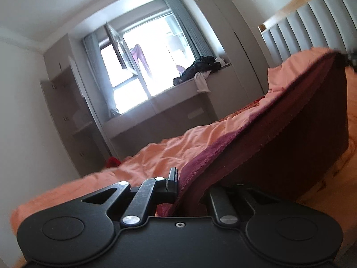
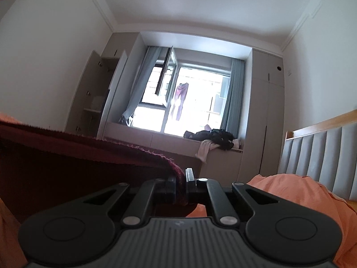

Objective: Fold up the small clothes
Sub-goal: 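Grasp the hem with the left gripper while the right gripper lifts its hem edge, then lay the held hem over the shirt body and open both grippers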

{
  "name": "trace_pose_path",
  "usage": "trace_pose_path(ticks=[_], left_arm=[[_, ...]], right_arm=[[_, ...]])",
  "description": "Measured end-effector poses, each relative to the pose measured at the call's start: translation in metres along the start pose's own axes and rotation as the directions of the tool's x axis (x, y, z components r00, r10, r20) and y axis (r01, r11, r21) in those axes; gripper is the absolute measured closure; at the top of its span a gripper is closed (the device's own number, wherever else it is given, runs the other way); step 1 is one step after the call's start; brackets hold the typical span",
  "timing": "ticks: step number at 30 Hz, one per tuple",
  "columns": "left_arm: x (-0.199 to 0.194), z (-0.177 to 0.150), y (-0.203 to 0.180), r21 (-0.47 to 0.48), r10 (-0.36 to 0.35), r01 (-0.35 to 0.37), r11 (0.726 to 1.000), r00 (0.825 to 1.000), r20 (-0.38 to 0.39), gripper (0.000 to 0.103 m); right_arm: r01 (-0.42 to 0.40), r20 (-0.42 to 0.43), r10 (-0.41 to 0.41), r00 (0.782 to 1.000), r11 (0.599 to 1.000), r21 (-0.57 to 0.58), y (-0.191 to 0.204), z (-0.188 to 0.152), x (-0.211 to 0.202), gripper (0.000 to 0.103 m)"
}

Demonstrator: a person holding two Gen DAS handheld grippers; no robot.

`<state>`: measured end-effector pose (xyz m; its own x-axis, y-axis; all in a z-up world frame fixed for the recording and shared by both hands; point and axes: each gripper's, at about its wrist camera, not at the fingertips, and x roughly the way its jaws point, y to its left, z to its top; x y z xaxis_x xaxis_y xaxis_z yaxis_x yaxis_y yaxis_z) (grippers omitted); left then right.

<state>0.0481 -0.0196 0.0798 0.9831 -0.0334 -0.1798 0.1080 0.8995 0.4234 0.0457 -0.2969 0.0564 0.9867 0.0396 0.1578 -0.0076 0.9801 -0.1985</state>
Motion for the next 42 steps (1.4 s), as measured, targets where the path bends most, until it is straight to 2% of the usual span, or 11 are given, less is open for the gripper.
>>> trace_pose_path(ticks=[8, 13, 19, 21, 25, 27, 29, 31, 34, 38, 42], left_arm=[[0.085, 0.023, 0.018, -0.239, 0.051, -0.050, 0.970, 0.999, -0.002, 0.091], [0.175, 0.035, 0.016, -0.226, 0.077, -0.108, 0.968, 0.987, -0.141, 0.091], [0.259, 0.024, 0.027, -0.279, -0.020, -0.066, 0.958, 0.956, -0.293, 0.089], [0.279, 0.016, 0.033, -0.310, -0.046, -0.059, 0.949, 0.946, -0.321, 0.085], [0.309, -0.001, 0.042, -0.402, -0.058, -0.101, 0.910, 0.929, -0.365, 0.058], [0.314, -0.004, 0.046, -0.420, -0.046, -0.126, 0.899, 0.926, -0.376, 0.049], [0.319, -0.004, 0.052, -0.421, -0.022, -0.149, 0.895, 0.927, -0.375, 0.031], [0.317, -0.007, 0.056, -0.435, -0.002, -0.173, 0.884, 0.928, -0.373, 0.021], [0.312, -0.012, 0.057, -0.441, -0.006, -0.175, 0.880, 0.925, -0.379, 0.020], [0.314, -0.019, 0.052, -0.385, 0.029, -0.205, 0.900, 0.909, -0.416, 0.018], [0.320, -0.025, 0.048, -0.367, 0.034, -0.217, 0.905, 0.895, -0.445, 0.018]], right_arm=[[0.009, -0.012, -0.009, 1.000, 0.999, -0.038, 0.010, 0.004, 0.079, 0.095], [0.018, -0.085, -0.027, 0.996, 0.995, -0.098, 0.021, -0.016, 0.157, 0.095], [-0.038, -0.241, 0.013, 0.970, 0.994, -0.099, 0.030, -0.050, 0.230, 0.094], [-0.059, -0.284, 0.032, 0.958, 0.994, -0.087, 0.031, -0.060, 0.247, 0.094], [-0.078, -0.363, 0.058, 0.930, 0.996, -0.041, 0.030, -0.079, 0.273, 0.092], [-0.089, -0.383, 0.071, 0.921, 0.996, -0.029, 0.030, -0.084, 0.281, 0.090], [-0.098, -0.392, 0.083, 0.916, 0.995, -0.017, 0.029, -0.088, 0.285, 0.082], [-0.099, -0.406, 0.092, 0.909, 0.995, 0.005, 0.025, -0.092, 0.287, 0.052], [-0.089, -0.402, 0.090, 0.911, 0.996, 0.021, 0.017, -0.089, 0.283, 0.016], [-0.079, -0.396, 0.082, 0.914, 0.997, 0.025, 0.011, -0.086, 0.277, 0.000], [-0.023, -0.482, 0.010, 0.876, 0.999, -0.022, 0.011, -0.101, 0.289, 0.000]])
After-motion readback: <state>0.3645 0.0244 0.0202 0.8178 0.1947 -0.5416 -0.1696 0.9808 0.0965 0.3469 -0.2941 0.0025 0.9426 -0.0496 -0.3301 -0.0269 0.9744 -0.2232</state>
